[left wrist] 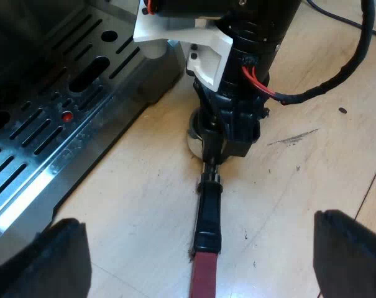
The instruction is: Put the handle in the coffee machine
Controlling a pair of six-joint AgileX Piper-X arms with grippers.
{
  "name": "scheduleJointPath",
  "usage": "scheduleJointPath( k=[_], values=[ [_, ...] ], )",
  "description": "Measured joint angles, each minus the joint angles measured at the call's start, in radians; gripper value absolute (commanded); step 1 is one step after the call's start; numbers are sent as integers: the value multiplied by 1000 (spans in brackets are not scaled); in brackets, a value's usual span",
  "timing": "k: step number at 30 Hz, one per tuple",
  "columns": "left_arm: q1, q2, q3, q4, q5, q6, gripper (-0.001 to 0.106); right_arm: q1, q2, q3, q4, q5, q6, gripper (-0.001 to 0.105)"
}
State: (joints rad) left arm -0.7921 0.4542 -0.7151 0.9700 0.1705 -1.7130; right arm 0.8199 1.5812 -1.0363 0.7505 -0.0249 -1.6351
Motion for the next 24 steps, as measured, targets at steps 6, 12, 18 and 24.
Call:
scheduleJointPath(
  k=[6,12,18,24],
  values=[
    [0,0,0,0,0,8,74,0,0,0,11,0,5,0],
    [0,0,0,0,0,13,74,0,-35,2,64,3,48,0],
    [0,0,3,-14,15,69,74,0,-135,4,122,10,91,0],
    [0,0,55,-122,111,163,74,0,-226,5,196,10,118,0]
  ],
)
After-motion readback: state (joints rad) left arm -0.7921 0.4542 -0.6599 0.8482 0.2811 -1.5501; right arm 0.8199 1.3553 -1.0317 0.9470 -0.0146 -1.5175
